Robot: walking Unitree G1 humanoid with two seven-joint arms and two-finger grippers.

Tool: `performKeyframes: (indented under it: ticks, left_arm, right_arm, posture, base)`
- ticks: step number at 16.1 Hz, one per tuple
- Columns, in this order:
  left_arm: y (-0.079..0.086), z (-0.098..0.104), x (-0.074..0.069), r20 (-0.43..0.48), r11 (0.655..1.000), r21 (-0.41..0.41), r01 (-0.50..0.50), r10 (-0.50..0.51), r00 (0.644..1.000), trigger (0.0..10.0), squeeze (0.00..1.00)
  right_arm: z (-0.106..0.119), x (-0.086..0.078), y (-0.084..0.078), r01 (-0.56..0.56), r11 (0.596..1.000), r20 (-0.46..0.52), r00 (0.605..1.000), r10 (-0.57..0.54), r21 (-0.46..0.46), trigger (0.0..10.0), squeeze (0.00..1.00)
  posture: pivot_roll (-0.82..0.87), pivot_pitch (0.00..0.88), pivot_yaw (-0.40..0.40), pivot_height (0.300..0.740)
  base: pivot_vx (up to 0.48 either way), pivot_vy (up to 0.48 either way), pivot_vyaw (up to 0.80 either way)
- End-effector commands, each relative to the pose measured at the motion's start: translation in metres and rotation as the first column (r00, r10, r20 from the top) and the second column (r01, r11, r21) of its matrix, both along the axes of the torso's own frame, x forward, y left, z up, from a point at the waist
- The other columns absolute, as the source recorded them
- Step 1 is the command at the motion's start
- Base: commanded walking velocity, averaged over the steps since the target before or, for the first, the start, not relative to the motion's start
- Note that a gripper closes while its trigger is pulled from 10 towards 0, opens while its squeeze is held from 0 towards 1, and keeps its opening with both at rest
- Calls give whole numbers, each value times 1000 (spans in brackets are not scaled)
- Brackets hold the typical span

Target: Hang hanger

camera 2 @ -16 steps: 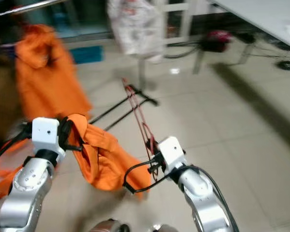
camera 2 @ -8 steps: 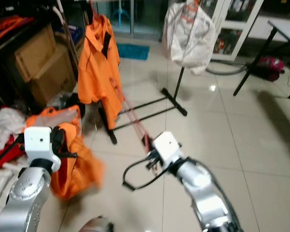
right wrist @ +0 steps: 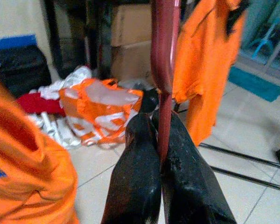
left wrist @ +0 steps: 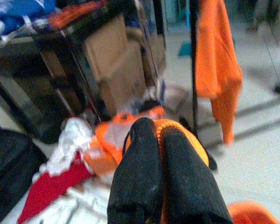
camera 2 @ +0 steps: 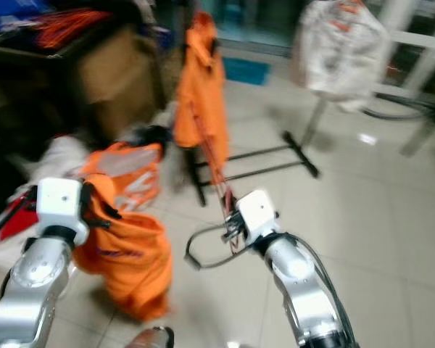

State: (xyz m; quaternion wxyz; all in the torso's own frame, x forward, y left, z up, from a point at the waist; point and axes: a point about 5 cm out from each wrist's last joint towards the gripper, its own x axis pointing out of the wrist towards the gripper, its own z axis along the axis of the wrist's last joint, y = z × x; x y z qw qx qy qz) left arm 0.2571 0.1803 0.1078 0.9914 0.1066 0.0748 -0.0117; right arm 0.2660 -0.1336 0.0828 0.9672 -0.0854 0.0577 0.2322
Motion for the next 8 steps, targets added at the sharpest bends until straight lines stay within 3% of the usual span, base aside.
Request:
performKeyframes:
  ticks: [1,3,4,6,8]
  left_arm:
    - [-13,6,8,2,995,15,94,-94,996,10000,0]
    - [-13,10,15,15,994,-5,107,-107,994,10000,0]
    - [-12,15,21,29,994,-19,111,-110,993,10000,0]
    - [-12,20,30,1,989,21,150,-150,989,10000,0]
    - [-16,29,36,9,963,78,258,-259,966,10000,0]
  right_arm:
    - [5,3,-12,65,998,16,998,-65,-8,10000,0]
    - [15,3,-13,54,998,54,997,-53,-22,10000,0]
    - [25,2,-13,27,999,84,996,-23,-45,10000,0]
    - [37,0,-15,-1,999,106,994,6,-49,10000,0]
    - [45,0,-15,-20,998,116,993,27,-56,10000,0]
  posture:
    - [30,91,53,740]
    - [11,90,67,740]
    - [-1,89,69,740]
    - [-7,89,66,740]
    - [-14,89,54,740]
  base:
    - [0,0,0]
    - [0,386,0]
    - [0,0,0]
    - [0,0,0]
    - [0,0,0]
